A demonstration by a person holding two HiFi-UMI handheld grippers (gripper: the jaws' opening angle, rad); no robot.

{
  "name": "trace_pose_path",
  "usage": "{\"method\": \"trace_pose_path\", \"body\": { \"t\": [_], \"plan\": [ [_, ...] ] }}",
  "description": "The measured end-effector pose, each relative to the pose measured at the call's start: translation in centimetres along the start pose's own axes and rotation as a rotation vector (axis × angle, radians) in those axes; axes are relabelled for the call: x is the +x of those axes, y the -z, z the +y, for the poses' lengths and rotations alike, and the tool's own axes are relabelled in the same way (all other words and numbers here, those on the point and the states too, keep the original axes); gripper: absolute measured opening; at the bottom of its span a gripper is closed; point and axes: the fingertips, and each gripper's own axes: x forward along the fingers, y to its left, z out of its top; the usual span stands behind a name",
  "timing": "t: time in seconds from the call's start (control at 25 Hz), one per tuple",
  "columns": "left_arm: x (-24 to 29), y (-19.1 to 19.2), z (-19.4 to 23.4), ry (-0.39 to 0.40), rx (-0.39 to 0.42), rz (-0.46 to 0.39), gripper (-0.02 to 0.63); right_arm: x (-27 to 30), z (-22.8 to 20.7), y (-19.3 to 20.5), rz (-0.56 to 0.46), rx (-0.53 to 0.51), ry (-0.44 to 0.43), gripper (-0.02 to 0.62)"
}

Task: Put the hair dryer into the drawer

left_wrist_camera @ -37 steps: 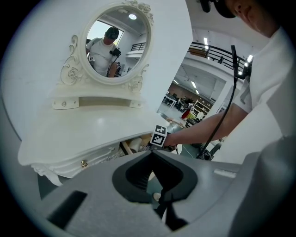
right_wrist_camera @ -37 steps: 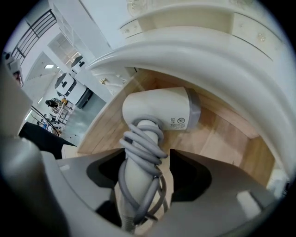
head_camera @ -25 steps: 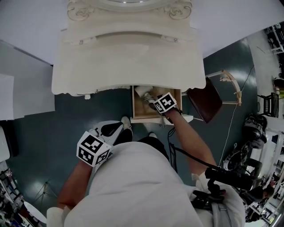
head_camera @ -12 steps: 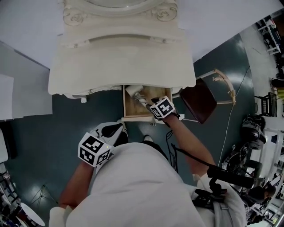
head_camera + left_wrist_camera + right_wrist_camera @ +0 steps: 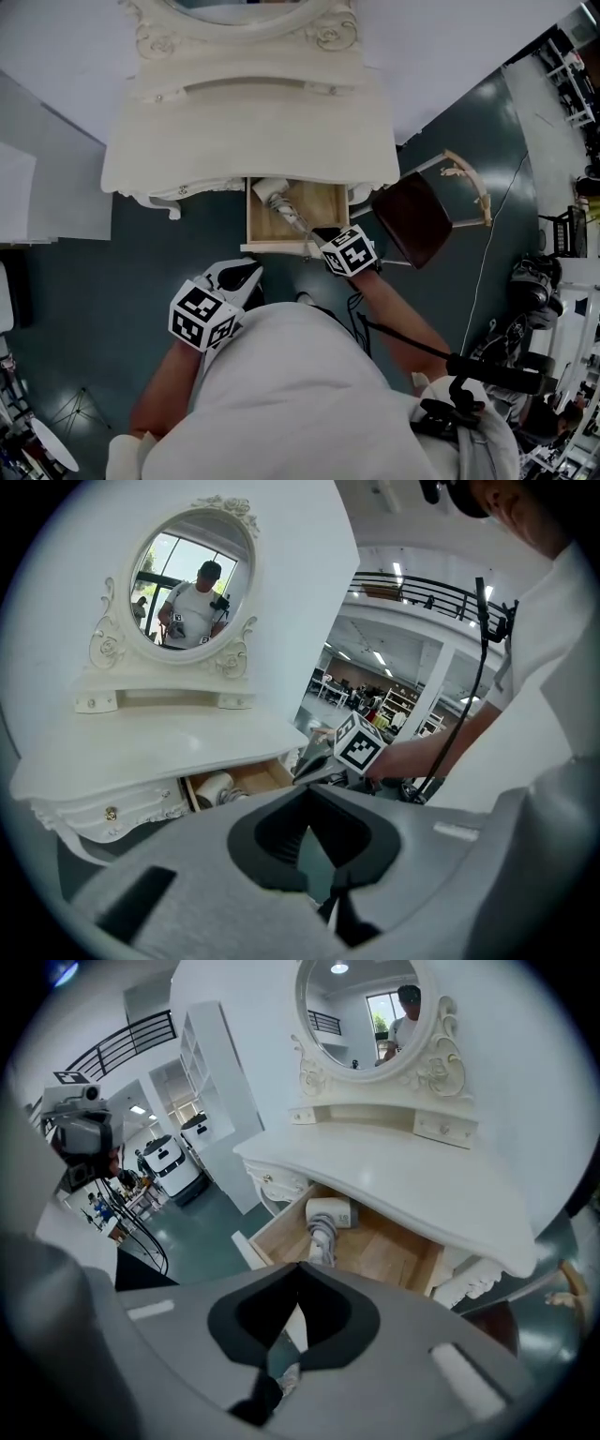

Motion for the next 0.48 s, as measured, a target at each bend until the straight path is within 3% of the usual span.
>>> {"method": "trace_pose_path", "body": {
  "t": [0.48],
  "plan": [
    [2.0, 2.6, -7.9, -0.082, -0.026, -0.031, -0.005, -7.4, 3.6, 5.9, -0.083, -0.054, -0.091, 0.002]
  ]
}}
